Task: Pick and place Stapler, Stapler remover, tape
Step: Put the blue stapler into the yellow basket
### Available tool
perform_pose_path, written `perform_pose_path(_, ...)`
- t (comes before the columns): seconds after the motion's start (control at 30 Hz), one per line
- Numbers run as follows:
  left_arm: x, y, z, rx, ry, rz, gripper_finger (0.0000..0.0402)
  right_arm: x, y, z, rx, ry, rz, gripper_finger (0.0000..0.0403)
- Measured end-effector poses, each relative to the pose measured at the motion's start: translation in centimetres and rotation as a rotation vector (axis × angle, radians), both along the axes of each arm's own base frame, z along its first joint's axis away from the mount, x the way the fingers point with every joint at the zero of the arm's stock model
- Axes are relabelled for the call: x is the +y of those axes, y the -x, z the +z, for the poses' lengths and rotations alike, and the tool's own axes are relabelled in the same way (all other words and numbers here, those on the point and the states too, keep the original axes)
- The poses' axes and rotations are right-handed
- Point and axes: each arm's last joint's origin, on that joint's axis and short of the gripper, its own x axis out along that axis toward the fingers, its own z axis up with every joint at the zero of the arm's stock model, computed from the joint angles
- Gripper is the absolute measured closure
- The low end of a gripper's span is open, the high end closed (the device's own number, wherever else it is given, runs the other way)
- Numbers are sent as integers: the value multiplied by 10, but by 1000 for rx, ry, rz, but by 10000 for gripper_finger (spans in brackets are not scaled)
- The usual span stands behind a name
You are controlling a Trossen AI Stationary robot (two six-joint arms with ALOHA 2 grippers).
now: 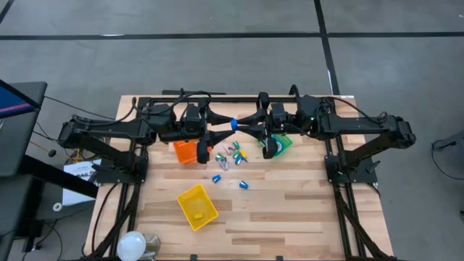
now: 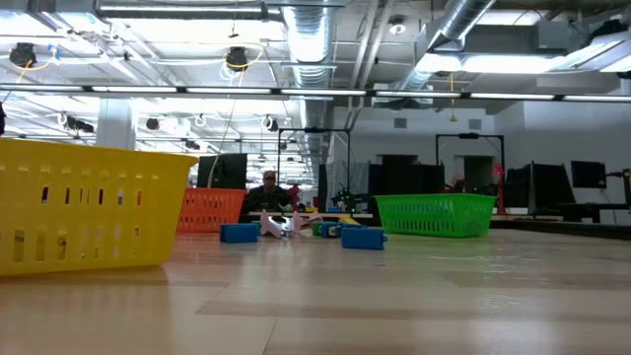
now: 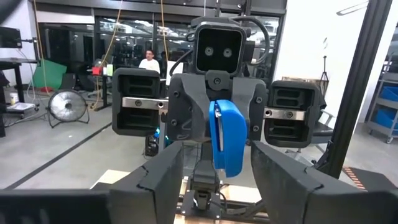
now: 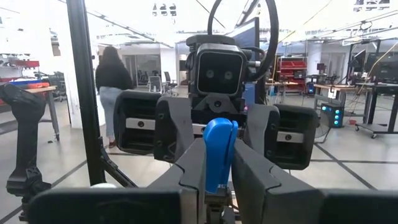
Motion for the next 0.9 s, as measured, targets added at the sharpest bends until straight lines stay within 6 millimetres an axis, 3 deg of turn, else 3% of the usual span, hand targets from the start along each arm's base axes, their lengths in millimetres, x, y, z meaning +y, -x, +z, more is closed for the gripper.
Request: perform_pose_path(0.9,-1,0,0,0,-20,-27,347,0,0,0,0,-2,-1,354)
